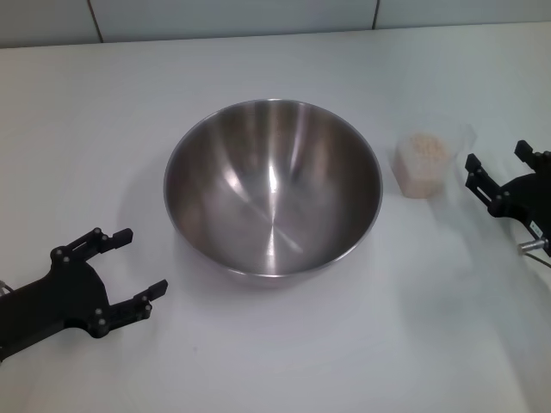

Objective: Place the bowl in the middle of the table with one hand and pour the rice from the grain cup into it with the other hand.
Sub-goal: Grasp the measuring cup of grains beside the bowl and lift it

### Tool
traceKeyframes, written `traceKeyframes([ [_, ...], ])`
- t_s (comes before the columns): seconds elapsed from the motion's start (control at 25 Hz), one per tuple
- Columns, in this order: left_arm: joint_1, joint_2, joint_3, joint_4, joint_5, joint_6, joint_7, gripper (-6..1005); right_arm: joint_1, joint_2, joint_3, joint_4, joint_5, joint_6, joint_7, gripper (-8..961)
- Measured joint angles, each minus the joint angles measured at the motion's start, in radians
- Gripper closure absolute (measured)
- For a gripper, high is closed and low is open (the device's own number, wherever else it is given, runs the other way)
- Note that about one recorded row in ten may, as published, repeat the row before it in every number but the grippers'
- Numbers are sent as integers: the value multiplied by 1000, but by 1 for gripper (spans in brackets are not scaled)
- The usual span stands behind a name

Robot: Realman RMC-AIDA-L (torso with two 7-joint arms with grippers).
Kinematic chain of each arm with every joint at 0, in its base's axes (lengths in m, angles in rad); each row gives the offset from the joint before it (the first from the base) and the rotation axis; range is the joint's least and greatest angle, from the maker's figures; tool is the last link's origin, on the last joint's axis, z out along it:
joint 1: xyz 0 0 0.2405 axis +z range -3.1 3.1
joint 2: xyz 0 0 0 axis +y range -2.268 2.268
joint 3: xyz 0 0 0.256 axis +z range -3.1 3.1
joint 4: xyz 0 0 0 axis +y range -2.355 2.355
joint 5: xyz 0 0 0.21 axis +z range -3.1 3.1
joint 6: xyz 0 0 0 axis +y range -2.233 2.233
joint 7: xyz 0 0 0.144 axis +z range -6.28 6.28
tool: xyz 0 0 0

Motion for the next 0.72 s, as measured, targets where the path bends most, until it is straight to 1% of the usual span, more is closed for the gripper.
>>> traceKeyframes([
  [0.52,2,0,0,-3,1,-5,-3,164,34,0,2,7,0,43,0,186],
  [0.72,-9,4,0,-33,1,-12,2,164,49,0,3,5,0,65,0,186],
])
